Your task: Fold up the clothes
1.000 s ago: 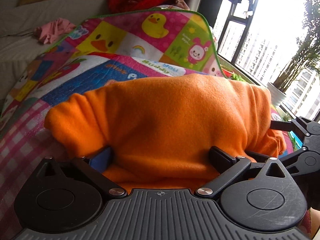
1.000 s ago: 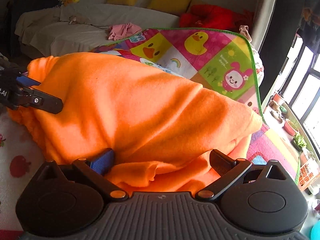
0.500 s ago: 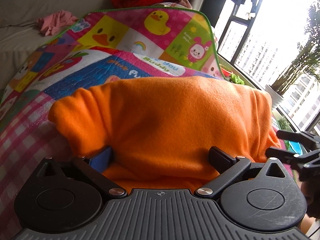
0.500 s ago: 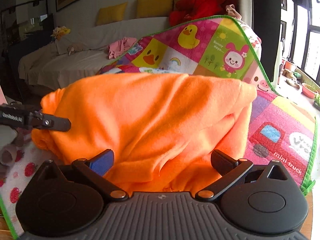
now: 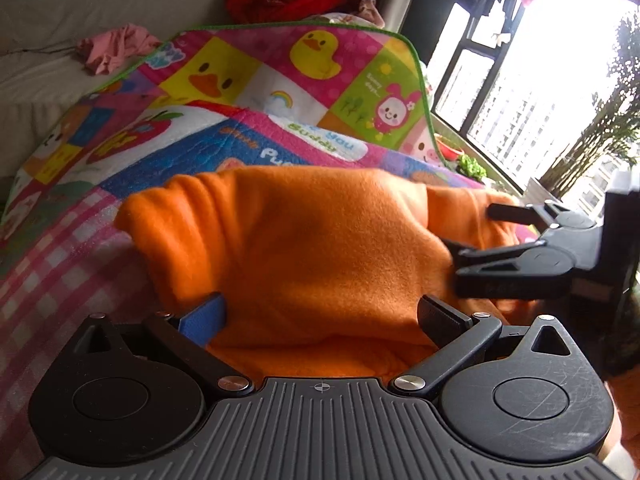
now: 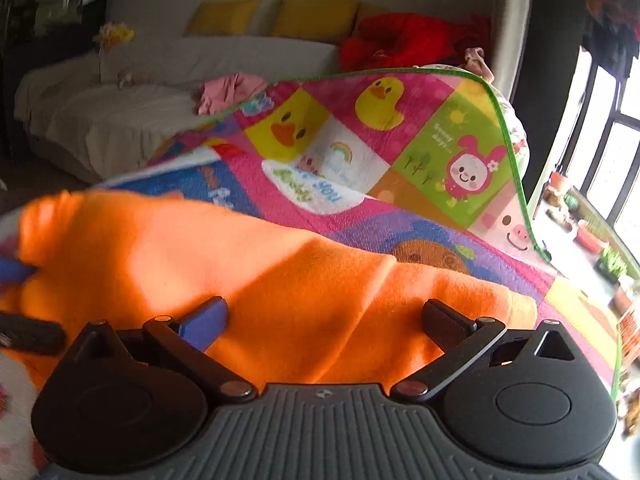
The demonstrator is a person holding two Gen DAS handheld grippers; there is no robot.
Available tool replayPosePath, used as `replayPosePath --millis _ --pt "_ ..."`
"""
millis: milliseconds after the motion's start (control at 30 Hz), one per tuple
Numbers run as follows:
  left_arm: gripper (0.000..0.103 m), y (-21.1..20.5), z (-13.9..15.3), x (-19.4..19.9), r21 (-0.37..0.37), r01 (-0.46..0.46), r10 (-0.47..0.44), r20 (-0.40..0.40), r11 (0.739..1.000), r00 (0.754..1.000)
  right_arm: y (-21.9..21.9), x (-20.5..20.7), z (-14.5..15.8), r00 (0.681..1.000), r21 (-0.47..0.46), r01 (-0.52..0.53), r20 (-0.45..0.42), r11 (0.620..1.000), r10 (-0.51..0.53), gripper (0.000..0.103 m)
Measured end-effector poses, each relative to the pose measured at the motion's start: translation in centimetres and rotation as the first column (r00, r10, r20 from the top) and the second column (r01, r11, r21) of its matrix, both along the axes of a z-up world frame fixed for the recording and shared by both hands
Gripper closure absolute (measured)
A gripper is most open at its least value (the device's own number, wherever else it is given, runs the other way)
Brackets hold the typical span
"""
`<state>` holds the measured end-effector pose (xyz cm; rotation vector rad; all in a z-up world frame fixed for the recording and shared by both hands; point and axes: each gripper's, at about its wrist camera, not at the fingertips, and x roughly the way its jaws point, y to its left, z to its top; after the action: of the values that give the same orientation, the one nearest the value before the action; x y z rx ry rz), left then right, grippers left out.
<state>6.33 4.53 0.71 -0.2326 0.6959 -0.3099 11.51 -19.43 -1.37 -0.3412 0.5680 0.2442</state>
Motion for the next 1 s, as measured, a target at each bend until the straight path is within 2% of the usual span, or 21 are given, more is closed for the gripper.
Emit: replayPosePath --millis 100,167,267,367,467,600,767,867,1000 --pt "0.000 1.3 1.9 -0.8 -0.017 -0.064 0.065 0.056 0.998 0.996 0.7 -0.3 -0.6 0.999 -0.049 -0.009 0.037 0.999 0.010 0.000" --pt "0.000 1.9 2.7 -0.6 -0.009 -0.118 0.118 0.085 0.993 0.989 0.7 -0.4 -0.6 0.999 -0.046 -0.004 0.040 0.999 0.005 0.000" --pt "0.000 1.9 2.0 1.3 0.039 -0.142 0.139 0.059 0.989 0.988 0.3 -0.8 -0.6 0.999 -0.020 0.005 0.038 1.000 -0.004 0.000" --pt "0.000 1.4 -0.5 3.1 0.140 -0.148 0.149 0.007 0.979 0.989 -0.6 -0.9 -0.2 1.000 0.036 0.005 0.005 0.999 -0.006 0.000" --pt "0.000 1.7 -2.0 3.3 0.143 -0.143 0.147 -0.021 0.979 0.989 -1.4 -1.1 0.2 1.000 0.092 0.008 -0.028 0.996 -0.006 0.000" --pt "0.000 1.9 -2.3 2.7 0.159 -0.125 0.129 -0.017 0.979 0.991 -2.5 -1.5 0.9 0.998 0.167 0.013 -0.059 0.986 -0.003 0.000" --pt "0.000 2.0 -2.6 2.6 0.156 -0.124 0.128 -0.019 0.980 0.992 -1.7 -4.4 3.7 0.996 0.230 -0.053 0.079 0.972 0.036 0.000" --pt "0.000 2.2 -2.7 2.3 0.153 -0.121 0.125 -0.021 0.981 0.992 0.3 -4.6 3.6 0.996 0.184 -0.075 0.067 0.980 0.063 0.000" --pt "0.000 2.5 -2.8 1.9 0.149 -0.117 0.122 -0.025 0.982 0.992 2.2 -4.4 0.2 0.997 0.049 -0.073 -0.019 0.996 0.074 0.000"
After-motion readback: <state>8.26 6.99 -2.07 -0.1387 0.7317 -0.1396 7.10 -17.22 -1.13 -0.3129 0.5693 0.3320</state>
